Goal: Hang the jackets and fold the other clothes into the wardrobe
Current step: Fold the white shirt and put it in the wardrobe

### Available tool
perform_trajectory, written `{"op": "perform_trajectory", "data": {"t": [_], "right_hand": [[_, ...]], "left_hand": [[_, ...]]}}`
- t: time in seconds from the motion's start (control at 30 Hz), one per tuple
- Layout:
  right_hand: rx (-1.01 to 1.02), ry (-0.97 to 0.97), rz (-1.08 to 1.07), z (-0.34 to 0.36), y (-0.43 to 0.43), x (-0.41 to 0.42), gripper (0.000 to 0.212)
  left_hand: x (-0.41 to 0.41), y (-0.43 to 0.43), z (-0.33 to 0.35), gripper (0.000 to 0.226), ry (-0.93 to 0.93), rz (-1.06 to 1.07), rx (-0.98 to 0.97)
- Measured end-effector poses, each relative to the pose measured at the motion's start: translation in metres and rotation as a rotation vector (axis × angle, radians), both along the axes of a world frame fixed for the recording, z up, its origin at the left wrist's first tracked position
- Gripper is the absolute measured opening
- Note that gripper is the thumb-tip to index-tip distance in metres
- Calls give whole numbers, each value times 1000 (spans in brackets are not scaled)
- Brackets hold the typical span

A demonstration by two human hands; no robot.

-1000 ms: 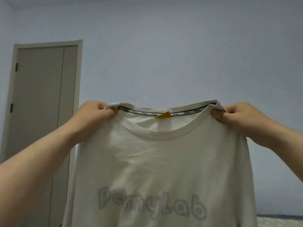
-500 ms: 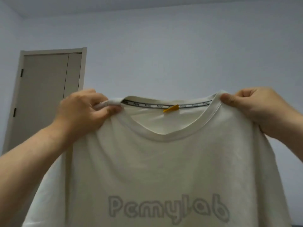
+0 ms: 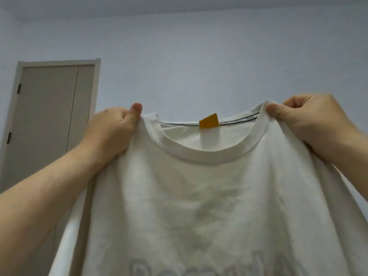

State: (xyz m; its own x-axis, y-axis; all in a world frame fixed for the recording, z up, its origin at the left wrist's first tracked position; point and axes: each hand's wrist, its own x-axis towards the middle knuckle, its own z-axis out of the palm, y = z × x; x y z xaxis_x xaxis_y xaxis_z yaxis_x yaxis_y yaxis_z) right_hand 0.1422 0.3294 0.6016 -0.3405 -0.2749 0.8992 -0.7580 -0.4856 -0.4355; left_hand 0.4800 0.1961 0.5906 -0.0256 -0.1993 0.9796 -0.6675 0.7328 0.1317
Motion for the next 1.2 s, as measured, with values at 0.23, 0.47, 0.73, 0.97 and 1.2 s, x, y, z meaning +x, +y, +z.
{"op": "perform_trajectory", "data": {"t": [0.23,0.47,0.73,0.97,1.2], "right_hand": [[564,-86,-99,-194,-75,-39,29],[1013,-107,-140,-401,-116,-59,41],[1153,-117,-102,-534,-166,-75,40],[1221,-140,-258,-631,-265,-87,35],[1145,158,-416,-678,-391,-112,31]], "left_hand": [[-12,-63,-199,28,-335,-143,533],[-38,-118,-406,37,-342,-216,979],[-54,-176,-533,33,-398,-18,1170],[-91,-263,-611,32,-589,194,1083],[-128,-397,-657,27,-663,286,933]]}}
